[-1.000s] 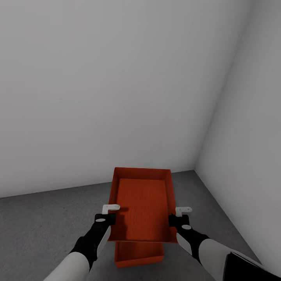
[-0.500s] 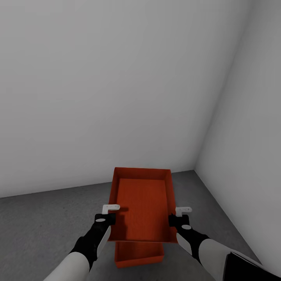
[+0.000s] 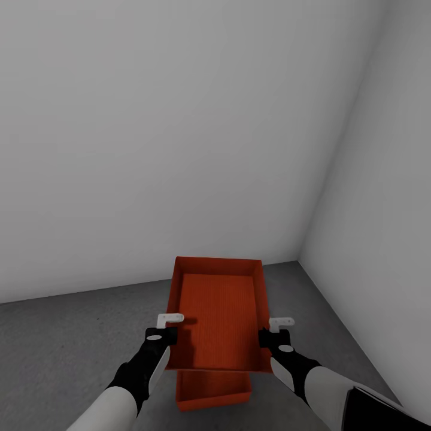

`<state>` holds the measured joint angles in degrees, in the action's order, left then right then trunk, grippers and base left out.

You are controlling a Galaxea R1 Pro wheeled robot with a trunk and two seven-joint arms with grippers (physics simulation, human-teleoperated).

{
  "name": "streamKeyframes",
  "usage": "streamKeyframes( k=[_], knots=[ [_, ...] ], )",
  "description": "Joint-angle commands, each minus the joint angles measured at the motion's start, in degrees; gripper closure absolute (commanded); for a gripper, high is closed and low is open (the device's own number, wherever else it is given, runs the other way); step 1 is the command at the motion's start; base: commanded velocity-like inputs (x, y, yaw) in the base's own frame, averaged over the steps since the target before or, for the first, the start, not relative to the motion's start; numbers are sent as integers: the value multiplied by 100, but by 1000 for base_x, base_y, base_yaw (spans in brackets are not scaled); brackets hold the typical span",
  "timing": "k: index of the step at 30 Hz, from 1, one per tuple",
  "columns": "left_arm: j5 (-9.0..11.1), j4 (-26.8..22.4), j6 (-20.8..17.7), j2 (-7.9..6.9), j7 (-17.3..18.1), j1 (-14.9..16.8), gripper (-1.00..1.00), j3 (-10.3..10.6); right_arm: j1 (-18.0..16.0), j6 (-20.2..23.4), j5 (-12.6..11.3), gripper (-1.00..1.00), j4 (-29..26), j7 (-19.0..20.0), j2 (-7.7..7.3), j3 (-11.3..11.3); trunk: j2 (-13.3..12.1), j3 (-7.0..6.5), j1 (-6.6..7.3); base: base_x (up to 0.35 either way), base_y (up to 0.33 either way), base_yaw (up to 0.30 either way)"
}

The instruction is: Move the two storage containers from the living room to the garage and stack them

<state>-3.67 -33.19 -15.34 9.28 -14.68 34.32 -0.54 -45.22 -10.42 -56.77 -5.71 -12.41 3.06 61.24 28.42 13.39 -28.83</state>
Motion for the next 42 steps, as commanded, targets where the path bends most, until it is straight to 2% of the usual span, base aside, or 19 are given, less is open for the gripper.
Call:
streamKeyframes(
  k=[1,26,42],
  knots=[
    [-110,-15,-58,-5,-34,4,100,-17,-5,-21,-53,100,68,-16,-16,-15,52,28,-25,0,0,0],
    [-99,-12,-66,-5,-35,4,100,-18,-5,-18,-53,100,67,-16,-16,-15,1055,477,-574,0,0,6],
    [-101,-12,-64,-5,-52,4,100,-25,-5,-13,-53,100,70,-16,-16,-15,1696,764,-925,0,0,210]
  ],
)
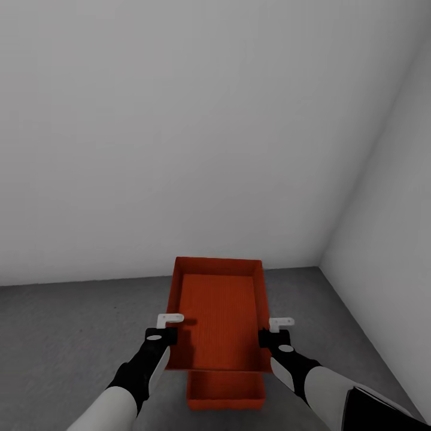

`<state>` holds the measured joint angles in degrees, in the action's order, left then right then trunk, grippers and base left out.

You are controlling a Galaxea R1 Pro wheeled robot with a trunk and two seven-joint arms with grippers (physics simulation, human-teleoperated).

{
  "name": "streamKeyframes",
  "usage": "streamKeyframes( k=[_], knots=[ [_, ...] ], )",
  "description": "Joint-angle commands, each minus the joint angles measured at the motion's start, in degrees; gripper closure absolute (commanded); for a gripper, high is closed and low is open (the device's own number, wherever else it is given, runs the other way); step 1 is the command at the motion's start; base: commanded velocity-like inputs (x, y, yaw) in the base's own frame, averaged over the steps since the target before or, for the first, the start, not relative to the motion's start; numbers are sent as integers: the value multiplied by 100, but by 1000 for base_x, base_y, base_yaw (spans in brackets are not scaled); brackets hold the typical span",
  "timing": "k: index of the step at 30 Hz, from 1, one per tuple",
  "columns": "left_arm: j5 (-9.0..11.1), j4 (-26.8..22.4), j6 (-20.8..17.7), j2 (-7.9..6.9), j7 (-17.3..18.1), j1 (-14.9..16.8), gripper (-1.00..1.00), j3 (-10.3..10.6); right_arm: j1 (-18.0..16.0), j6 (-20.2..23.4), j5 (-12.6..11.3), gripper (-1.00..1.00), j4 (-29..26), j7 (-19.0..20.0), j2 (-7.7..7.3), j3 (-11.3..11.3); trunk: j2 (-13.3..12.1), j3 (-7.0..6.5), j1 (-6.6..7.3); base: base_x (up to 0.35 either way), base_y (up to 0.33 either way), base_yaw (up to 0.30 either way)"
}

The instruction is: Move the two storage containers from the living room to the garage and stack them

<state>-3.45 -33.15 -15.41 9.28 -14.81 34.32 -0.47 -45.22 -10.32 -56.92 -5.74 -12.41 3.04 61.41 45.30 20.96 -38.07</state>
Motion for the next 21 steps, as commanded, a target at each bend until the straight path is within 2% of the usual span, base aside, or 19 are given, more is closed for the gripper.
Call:
streamKeyframes(
  k=[1,16,21],
  knots=[
    [-124,-16,-57,-5,-39,4,100,-32,-4,-23,-38,100,72,-16,-14,-32,8,7,-1,0,0,45],
    [-124,-16,-53,-5,-40,4,100,-31,-4,-22,-38,100,72,-15,-15,-32,8,7,-1,0,-1,8],
    [-119,-23,-59,3,-31,4,100,-32,-4,-22,-38,100,71,-14,-22,-32,8,7,-1,0,-224,0]
  ],
)
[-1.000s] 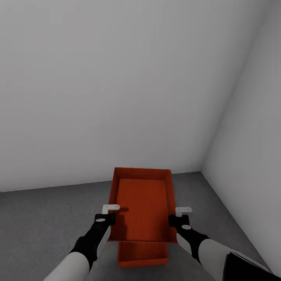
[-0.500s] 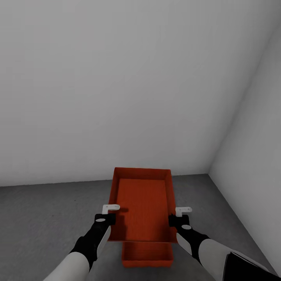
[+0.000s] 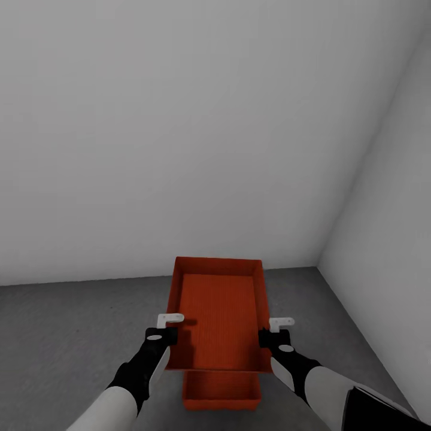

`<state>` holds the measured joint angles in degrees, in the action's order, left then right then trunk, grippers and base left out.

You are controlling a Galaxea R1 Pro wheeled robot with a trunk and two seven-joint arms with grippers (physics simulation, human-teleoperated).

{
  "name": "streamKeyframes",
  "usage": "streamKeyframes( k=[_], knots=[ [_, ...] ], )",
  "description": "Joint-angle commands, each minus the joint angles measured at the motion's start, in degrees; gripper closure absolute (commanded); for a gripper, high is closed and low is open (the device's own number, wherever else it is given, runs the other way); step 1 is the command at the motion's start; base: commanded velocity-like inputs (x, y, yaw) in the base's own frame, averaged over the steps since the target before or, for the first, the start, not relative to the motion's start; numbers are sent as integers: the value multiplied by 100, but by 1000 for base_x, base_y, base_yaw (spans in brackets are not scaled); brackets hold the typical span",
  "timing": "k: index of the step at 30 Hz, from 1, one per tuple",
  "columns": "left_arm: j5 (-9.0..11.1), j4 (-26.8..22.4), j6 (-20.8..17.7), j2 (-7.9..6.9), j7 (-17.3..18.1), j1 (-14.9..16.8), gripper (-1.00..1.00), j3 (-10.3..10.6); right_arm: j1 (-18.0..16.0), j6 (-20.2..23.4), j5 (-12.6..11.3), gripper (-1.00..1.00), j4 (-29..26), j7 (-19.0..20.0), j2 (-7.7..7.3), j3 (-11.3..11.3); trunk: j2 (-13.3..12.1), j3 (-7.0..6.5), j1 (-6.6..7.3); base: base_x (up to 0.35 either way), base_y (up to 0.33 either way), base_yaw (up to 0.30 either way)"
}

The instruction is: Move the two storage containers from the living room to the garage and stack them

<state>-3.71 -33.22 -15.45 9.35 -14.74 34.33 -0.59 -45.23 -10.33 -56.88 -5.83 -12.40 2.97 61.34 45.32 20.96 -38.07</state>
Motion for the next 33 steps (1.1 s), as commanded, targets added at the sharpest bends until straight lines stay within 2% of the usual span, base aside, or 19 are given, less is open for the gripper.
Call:
streamKeyframes(
  k=[1,10,33],
  knots=[
    [-95,-14,-52,-4,-41,3,100,-20,-4,-22,-42,100,80,-16,-14,-25,6,7,-1,0,-274,0],
    [-95,-16,-44,-12,-55,3,100,-29,-6,-22,-42,100,81,-16,-7,-25,6,7,-1,0,-214,0],
    [-97,-13,-38,-12,-56,3,100,-31,-4,-22,-42,100,79,-14,-7,-25,6,7,-1,0,-8,37]
  ],
)
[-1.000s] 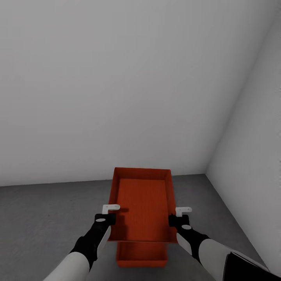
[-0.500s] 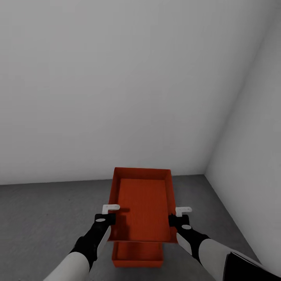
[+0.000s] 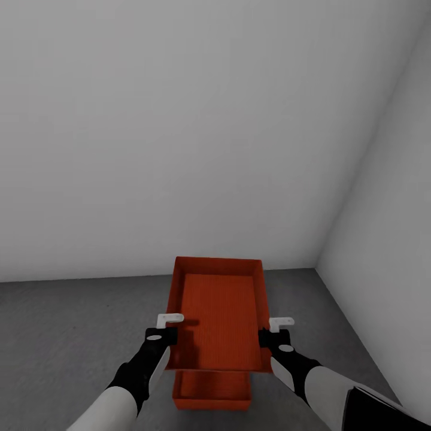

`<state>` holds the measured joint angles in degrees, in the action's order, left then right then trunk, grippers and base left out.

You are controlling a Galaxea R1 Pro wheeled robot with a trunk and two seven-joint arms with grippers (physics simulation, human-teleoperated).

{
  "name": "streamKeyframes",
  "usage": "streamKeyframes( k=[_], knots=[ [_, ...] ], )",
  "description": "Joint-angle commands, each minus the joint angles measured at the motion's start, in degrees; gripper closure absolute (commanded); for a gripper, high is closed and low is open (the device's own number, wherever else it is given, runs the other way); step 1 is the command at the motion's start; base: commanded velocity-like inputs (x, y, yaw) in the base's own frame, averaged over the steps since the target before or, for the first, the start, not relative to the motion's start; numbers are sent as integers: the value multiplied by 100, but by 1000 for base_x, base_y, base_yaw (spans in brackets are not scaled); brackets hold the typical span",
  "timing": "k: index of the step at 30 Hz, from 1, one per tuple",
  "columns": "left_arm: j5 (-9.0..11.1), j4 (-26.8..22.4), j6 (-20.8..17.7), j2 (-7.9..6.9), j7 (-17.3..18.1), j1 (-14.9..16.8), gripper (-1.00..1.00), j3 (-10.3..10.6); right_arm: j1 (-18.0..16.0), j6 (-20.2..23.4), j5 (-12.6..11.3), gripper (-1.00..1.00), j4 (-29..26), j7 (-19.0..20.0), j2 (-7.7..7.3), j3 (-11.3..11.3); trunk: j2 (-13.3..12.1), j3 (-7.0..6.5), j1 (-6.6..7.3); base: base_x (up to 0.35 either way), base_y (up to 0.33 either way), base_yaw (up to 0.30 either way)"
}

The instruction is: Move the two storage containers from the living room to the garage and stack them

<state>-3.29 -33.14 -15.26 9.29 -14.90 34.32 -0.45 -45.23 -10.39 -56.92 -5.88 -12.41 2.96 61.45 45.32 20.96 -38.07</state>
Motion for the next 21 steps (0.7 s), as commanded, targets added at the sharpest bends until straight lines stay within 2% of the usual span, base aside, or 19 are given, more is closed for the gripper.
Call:
streamKeyframes(
  k=[1,5,21],
  knots=[
    [-142,-21,-57,-6,-39,5,100,-44,-3,-16,-39,100,84,-15,-6,-36,6,7,-1,0,0,0],
    [-142,-19,-63,-6,-39,5,100,-43,-4,-16,-39,100,87,-16,-12,-36,6,7,-1,0,0,0],
    [-137,-17,-67,-6,-37,5,100,-41,-3,-16,-39,100,86,-16,-16,-36,647,294,-352,0,0,0]
  ],
)
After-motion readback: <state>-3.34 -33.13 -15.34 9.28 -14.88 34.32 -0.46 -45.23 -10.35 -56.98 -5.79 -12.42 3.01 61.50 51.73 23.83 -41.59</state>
